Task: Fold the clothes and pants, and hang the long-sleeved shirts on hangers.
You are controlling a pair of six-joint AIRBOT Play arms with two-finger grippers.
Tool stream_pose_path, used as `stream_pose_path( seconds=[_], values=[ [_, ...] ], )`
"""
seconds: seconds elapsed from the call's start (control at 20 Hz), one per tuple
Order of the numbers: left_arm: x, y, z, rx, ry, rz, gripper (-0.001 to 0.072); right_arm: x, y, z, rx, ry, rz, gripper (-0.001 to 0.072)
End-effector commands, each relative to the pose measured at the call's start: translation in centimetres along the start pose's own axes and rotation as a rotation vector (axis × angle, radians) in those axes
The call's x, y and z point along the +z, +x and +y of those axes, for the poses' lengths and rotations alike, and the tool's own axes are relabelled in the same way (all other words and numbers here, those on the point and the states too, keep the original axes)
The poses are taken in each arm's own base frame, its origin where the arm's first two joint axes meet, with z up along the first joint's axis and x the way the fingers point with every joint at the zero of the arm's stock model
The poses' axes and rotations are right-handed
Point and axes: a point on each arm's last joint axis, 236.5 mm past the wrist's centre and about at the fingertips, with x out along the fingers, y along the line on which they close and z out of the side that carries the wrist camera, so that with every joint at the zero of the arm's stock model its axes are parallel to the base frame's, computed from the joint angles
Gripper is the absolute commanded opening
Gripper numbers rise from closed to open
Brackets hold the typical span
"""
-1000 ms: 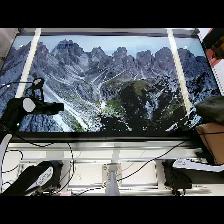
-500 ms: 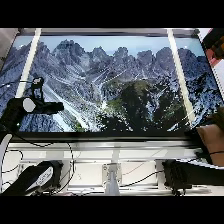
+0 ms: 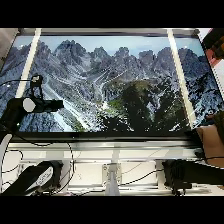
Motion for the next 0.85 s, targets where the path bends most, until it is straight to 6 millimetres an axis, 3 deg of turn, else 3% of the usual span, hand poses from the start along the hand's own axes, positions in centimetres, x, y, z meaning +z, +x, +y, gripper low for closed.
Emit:
stream_pose_path(
  seconds=[0.0,0.1,0.2,0.3,0.4,0.55,0.65,0.8],
  values=[
    [0.1,0.0,0.0,0.0,0.0,-0.005,0.004,3.1,-1.9,7.9,0.343,-0.029,-0.149,0.0428],
    [0.1,0.0,0.0,0.0,0.0,-0.005,0.004,3.8,-4.1,14.0,0.565,-0.108,-0.206,0.004],
    [0.1,0.0,0.0,0.0,0.0,-0.005,0.004,2.4,-4.4,18.8,0.639,-0.242,-0.19,0.0032],
    [0.1,0.0,0.0,0.0,0.0,-0.005,0.004,-0.5,-4.0,23.9,0.688,-0.36,-0.123,0.0032],
    [0.1,0.0,0.0,0.0,0.0,-0.005,0.004,-4.8,-3.0,28.9,0.695,-0.512,-0.035,0.0032],
    [0.1,0.0,0.0,0.0,0.0,-0.005,0.004,-13.7,-2.1,35.4,0.67,-0.79,0.095,0.0031],
    [0.1,0.0,0.0,0.0,0.0,-0.005,0.0039,-18.7,-1.8,38.2,0.621,-0.965,0.12,0.0032],
    [0.1,0.0,0.0,0.0,0.0,-0.005,0.004,-23.6,-2.1,40.9,0.583,-1.141,0.096,0.0033]
  ],
)
